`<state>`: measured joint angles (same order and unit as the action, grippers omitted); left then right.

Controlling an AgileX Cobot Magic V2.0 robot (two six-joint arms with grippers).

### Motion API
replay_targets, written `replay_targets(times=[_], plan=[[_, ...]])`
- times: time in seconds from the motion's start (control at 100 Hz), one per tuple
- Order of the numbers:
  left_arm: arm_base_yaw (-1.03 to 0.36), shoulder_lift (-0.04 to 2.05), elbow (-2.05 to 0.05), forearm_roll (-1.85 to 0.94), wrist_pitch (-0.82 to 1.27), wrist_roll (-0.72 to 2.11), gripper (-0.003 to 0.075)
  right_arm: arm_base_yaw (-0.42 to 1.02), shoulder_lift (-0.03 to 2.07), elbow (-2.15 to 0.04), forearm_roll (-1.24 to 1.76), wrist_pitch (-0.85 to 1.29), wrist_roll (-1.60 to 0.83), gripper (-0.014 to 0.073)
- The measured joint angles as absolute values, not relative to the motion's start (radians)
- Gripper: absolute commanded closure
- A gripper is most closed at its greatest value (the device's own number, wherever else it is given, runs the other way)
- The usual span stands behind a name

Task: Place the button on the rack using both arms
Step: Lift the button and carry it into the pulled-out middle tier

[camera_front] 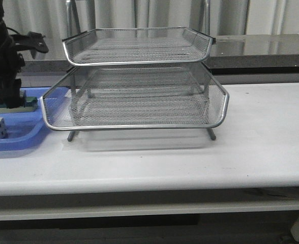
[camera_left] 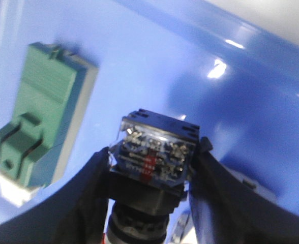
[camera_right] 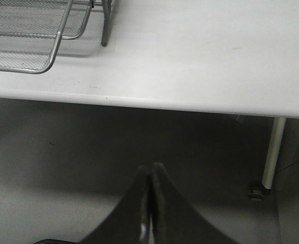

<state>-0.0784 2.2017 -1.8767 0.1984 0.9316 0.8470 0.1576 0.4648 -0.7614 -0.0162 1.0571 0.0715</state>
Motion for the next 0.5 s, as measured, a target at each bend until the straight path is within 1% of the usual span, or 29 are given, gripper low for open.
replay_targets(times=[0.17,0.34,0.5], plan=[[-0.078,2.129,-1.877,0.198,0.987,0.841,0.0741,0.158,0.465,-0.761,-0.016,1.057,0.071,0.0664],[-0.078,2.053,-1.877,0.186,1.108,0.839,0.0741,0.158,0.465,-0.761,-0.016,1.057,0.071,0.0664],[-0.078,1.969,-1.877,0.111,1.192,0.839,0.0741,0.158,0.465,-0.761,-0.016,1.057,0.071,0.0664]])
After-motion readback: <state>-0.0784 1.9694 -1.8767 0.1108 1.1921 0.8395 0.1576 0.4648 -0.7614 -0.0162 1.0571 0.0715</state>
